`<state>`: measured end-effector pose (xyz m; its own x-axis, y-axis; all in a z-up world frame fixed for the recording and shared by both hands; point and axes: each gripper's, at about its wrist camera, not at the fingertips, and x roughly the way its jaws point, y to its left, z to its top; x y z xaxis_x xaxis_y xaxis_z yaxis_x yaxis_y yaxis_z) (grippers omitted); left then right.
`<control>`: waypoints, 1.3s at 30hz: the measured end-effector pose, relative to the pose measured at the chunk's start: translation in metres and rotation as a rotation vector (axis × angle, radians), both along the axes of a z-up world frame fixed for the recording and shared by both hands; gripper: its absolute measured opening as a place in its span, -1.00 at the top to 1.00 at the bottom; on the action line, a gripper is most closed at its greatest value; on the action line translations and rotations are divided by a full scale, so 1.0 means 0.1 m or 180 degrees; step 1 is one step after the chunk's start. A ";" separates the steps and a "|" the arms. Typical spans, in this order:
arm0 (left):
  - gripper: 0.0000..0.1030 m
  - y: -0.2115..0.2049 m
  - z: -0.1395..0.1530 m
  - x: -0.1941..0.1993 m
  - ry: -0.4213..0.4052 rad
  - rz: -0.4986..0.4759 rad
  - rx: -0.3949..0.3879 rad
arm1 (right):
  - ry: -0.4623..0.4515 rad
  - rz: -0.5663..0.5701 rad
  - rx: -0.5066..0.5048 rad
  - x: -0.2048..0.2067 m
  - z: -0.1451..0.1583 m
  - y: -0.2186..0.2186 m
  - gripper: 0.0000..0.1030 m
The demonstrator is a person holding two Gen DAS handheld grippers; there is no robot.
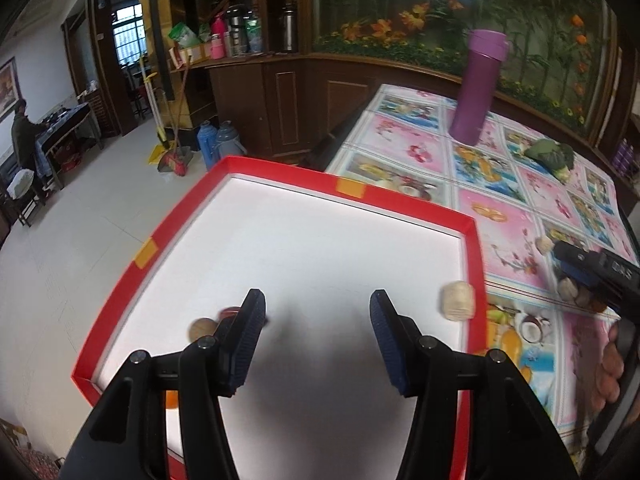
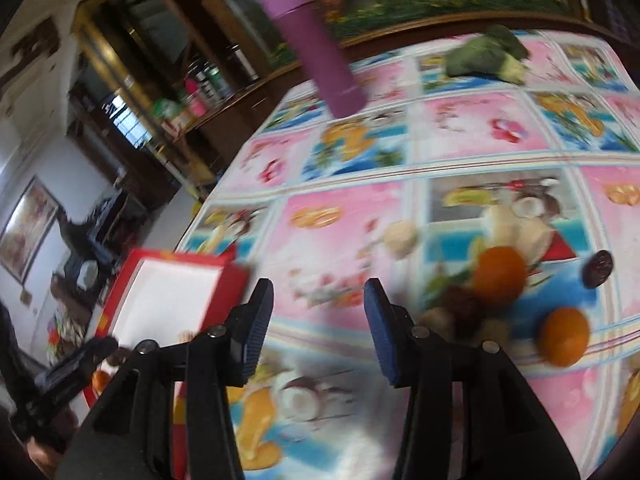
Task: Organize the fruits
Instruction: 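Move both open tools back to the fruit pile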
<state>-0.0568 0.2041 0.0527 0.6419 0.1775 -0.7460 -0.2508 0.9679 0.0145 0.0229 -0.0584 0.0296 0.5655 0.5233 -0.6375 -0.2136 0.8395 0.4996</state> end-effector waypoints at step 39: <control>-0.05 -1.98 -0.34 0.63 0.0344 -0.1375 -0.0043 | 0.0229 -0.0266 0.0038 -0.56 -0.13 -2.01 -0.05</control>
<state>0.0058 0.0057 0.0189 0.5732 -0.1000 -0.8133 0.1789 0.9839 0.0050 -0.0328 -0.2592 0.0171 0.5603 0.4841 -0.6721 -0.1063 0.8468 0.5212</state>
